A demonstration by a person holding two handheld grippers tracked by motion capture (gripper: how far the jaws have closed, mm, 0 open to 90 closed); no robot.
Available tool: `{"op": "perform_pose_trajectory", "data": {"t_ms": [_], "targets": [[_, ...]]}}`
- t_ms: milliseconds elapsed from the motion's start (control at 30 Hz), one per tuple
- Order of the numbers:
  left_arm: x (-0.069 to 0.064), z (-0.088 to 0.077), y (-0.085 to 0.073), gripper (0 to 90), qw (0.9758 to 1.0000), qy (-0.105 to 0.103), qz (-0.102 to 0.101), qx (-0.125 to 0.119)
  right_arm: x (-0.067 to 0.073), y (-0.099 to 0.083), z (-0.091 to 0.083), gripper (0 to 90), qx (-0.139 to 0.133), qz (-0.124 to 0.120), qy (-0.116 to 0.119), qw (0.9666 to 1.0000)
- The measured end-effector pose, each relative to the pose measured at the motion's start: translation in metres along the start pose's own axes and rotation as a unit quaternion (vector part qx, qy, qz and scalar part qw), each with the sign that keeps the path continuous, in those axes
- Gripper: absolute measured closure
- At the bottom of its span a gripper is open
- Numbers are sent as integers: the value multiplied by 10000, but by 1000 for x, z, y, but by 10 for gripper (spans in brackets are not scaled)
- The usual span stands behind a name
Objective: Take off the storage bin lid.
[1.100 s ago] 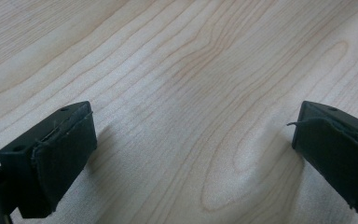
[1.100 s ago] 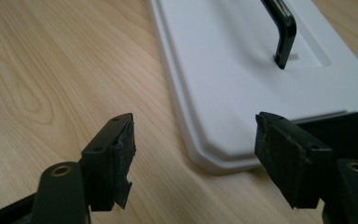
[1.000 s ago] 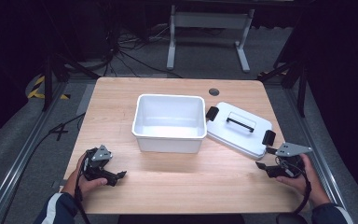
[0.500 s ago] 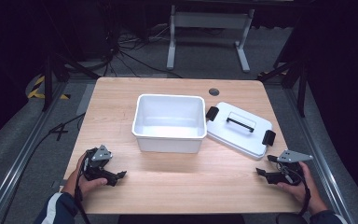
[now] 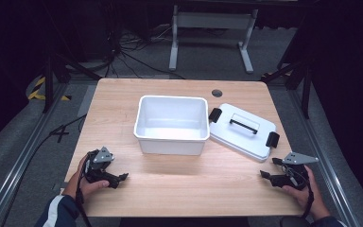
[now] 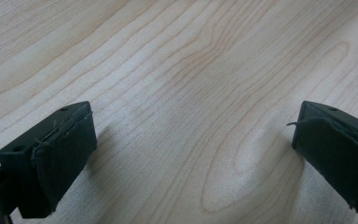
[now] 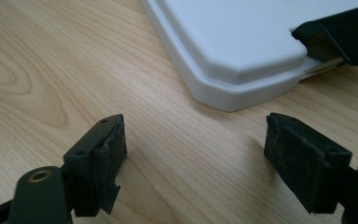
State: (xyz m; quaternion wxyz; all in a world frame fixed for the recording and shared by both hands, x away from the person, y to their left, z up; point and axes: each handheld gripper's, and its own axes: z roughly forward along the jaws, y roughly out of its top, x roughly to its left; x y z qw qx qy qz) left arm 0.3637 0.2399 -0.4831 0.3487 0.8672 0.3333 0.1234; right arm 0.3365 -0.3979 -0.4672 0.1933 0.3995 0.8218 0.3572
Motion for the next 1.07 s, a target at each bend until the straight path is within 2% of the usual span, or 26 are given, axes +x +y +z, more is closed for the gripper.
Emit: {"op": "perform_pose_trajectory", "data": {"t_ms": [300, 400, 700, 1067], "targets": [[0, 0, 0, 5, 10000, 15, -1, 3, 1, 0, 1, 200, -2, 37, -51, 10000], [0, 0, 0, 4, 10000, 8, 8, 3, 0, 1, 3, 132, 60, 123, -139, 9998], [1, 1, 1, 3, 10000, -15, 62, -21, 1, 2, 3, 108, 71, 186, -182, 9996], [1, 1, 1, 1, 10000, -33, 19, -7, 1, 2, 4, 101, 95, 183, -211, 9996]]}}
